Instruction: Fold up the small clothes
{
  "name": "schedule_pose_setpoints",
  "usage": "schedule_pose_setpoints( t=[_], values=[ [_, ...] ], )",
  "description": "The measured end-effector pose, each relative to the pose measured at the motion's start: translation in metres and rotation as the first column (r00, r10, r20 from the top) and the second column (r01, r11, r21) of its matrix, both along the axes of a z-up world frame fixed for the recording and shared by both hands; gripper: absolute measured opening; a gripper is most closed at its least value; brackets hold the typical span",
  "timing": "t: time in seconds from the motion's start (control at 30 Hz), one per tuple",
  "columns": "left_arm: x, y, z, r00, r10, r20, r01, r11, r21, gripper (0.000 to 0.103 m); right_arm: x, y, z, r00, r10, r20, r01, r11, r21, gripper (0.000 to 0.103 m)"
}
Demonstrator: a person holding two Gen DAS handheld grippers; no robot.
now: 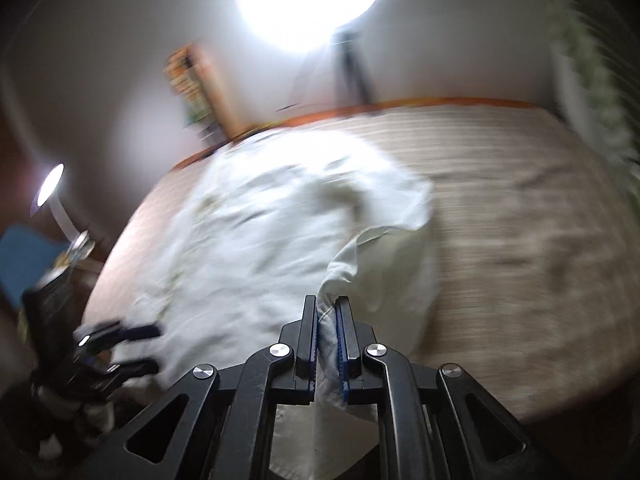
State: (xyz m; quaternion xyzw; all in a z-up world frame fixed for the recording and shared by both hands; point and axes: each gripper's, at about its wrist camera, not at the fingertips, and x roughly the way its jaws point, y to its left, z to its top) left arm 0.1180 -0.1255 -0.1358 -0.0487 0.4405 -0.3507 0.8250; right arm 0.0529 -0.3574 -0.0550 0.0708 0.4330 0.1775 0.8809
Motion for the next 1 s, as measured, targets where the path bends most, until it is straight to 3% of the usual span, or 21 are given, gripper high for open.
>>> schedule_pose_setpoints(
  t=[0.13,0.2,0.27,0.37,0.43,0.5,0.6,0.7,0.8,0.9,0.97,1.0],
  values=[
    [-0.001,0.010,-0.003,1.000,0.025,-0.007,-0.025,1.000,-0.004,0.061,-0.009,0.052,-0.011,0.982,0.188,-0.030,-0.188,0.982,0.008,0.007],
    [-0.002,0.013,-0.006,0.999,0.029,-0.020,-0.029,1.000,-0.006,0.061,-0.013,0.071,-0.019,0.953,0.296,-0.066,-0.296,0.955,0.012,0.016],
    [-0.002,0.012,-0.009,0.999,0.024,-0.038,-0.025,1.000,-0.015,0.061,-0.014,0.082,-0.021,0.935,0.346,-0.084,-0.349,0.937,-0.022,0.040],
    [-0.001,0.006,-0.013,0.998,0.012,-0.059,-0.013,1.000,-0.020,0.061,-0.005,0.075,-0.011,0.931,0.360,-0.064,-0.360,0.933,0.014,0.041],
    [0.000,-0.001,-0.015,0.998,0.005,-0.062,-0.006,1.000,-0.017,0.061,0.013,0.063,-0.002,0.942,0.332,-0.051,-0.330,0.943,0.048,0.044],
    [0.001,-0.010,-0.018,0.999,0.002,-0.047,-0.002,1.000,0.007,0.061,0.034,0.054,0.004,0.965,0.256,-0.049,-0.255,0.967,0.019,0.044],
    [0.001,-0.021,-0.024,0.999,-0.009,-0.034,0.010,0.999,0.037,0.061,0.088,0.038,0.007,0.991,0.114,-0.074,-0.116,0.993,-0.018,0.044],
    [0.002,-0.029,-0.029,0.999,-0.029,-0.037,0.031,0.999,0.039,0.058,0.145,0.020,0.000,0.994,-0.006,-0.109,0.004,1.000,-0.022,0.046],
    [0.001,-0.035,-0.035,0.999,-0.047,-0.019,0.048,0.998,0.035,0.043,0.194,0.013,-0.014,0.986,-0.086,-0.145,0.080,0.995,-0.052,0.046],
    [0.004,-0.033,-0.040,0.999,-0.045,-0.031,0.045,0.999,-0.018,0.029,0.231,0.014,-0.031,0.976,-0.119,-0.184,0.112,0.993,-0.047,0.046],
    [0.007,-0.032,-0.045,0.999,-0.029,-0.042,0.027,0.999,-0.041,0.007,0.254,0.020,-0.043,0.970,-0.139,-0.197,0.124,0.989,-0.083,0.045],
    [0.008,-0.031,-0.047,0.998,-0.028,-0.051,0.025,0.998,-0.056,0.006,0.263,0.023,-0.049,0.967,-0.149,-0.206,0.129,0.986,-0.108,0.041]
  ],
)
